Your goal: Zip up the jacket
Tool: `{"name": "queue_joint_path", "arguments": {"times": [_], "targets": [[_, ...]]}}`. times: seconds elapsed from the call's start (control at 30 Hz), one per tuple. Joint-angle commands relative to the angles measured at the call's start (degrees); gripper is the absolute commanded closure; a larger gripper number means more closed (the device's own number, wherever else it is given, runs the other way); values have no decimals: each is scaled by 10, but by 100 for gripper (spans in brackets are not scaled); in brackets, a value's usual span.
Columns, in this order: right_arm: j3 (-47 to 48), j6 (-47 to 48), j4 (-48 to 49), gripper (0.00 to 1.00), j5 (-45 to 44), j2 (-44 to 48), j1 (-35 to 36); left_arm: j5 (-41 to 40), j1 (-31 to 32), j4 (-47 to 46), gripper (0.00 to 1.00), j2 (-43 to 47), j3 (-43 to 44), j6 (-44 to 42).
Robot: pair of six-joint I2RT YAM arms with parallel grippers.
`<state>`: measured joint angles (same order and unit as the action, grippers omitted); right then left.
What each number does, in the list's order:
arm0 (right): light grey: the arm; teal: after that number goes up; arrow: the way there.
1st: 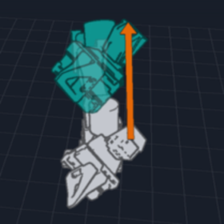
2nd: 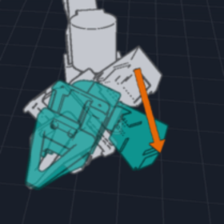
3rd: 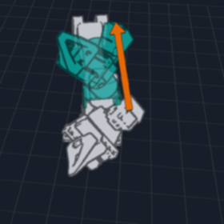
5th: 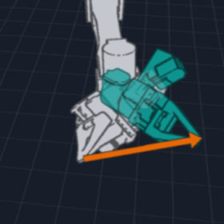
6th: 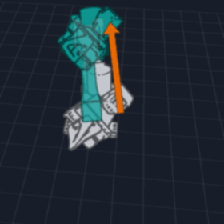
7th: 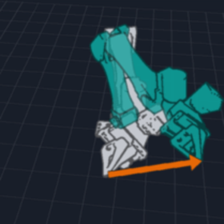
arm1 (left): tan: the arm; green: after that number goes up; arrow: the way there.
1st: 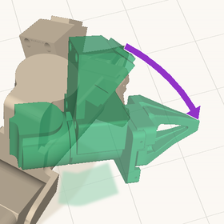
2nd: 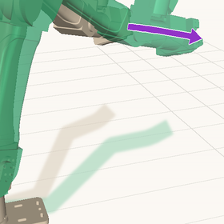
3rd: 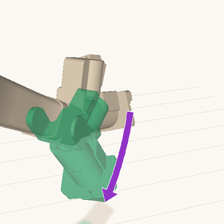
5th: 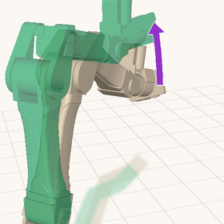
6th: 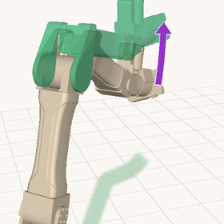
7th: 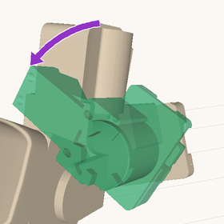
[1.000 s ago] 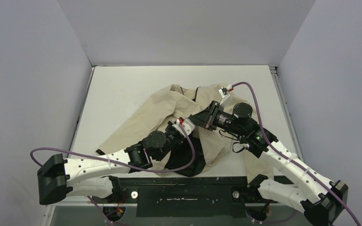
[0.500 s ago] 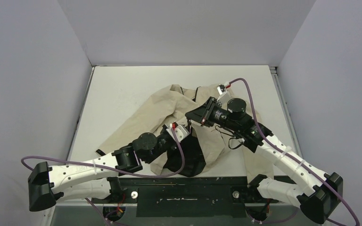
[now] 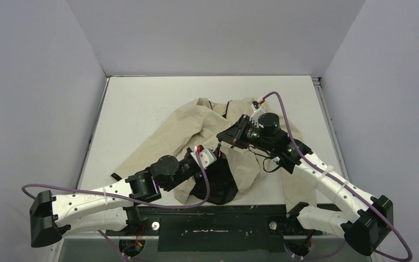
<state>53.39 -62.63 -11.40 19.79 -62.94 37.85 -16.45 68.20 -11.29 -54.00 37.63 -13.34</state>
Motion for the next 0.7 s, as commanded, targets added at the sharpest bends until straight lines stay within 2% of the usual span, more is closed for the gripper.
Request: {"name": "queue_joint_path", "arguments": {"times": [0.0, 0.3, 0.67], "targets": [[-8, 20, -4, 100, -75, -1, -20, 27, 9, -19, 100, 31, 14, 15], [-10, 70, -32, 100, -119, -8, -34, 13, 9, 17, 100, 66, 50, 16], [8, 137, -10, 100, -140, -23, -128, -48, 9, 80, 100, 164, 79, 29]]}}
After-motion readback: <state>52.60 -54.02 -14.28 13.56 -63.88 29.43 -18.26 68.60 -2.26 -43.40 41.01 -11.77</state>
